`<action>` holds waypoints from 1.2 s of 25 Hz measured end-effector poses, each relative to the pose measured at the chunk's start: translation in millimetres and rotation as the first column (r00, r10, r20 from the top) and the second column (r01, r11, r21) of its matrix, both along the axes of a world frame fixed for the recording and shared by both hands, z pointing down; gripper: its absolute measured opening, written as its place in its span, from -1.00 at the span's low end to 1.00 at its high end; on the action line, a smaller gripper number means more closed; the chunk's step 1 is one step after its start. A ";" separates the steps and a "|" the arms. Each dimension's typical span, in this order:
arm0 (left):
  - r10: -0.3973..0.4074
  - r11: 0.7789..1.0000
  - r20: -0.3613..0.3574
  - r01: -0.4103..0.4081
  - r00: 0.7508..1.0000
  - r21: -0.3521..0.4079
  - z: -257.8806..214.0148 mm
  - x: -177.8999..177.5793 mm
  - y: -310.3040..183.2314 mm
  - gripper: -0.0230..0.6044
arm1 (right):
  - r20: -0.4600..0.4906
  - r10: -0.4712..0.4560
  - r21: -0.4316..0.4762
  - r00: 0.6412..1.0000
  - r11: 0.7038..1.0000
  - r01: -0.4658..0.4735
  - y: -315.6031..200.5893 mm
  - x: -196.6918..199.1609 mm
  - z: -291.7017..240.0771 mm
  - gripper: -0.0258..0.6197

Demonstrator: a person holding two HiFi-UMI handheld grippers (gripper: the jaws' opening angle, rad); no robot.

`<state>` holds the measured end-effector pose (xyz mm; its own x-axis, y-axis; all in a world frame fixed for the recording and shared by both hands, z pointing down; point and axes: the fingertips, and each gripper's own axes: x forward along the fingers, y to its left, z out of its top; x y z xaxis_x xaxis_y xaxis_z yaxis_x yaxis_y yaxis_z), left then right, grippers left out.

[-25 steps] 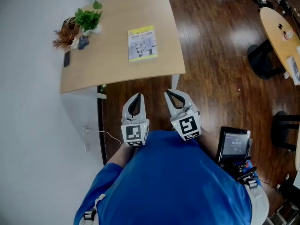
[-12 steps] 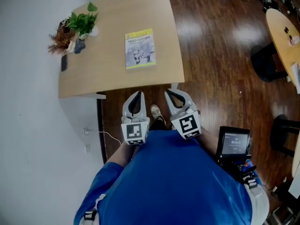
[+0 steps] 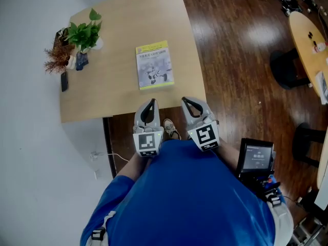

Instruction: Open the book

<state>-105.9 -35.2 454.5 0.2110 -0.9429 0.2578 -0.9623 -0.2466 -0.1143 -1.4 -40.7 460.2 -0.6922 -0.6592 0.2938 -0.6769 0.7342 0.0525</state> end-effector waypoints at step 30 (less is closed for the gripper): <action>0.029 0.984 0.099 -0.011 0.995 -0.177 61.2 3.4 -138.3 -0.90 | -0.052 0.010 -0.096 0.999 0.995 -0.015 -133.7 -3.7 41.4 -0.91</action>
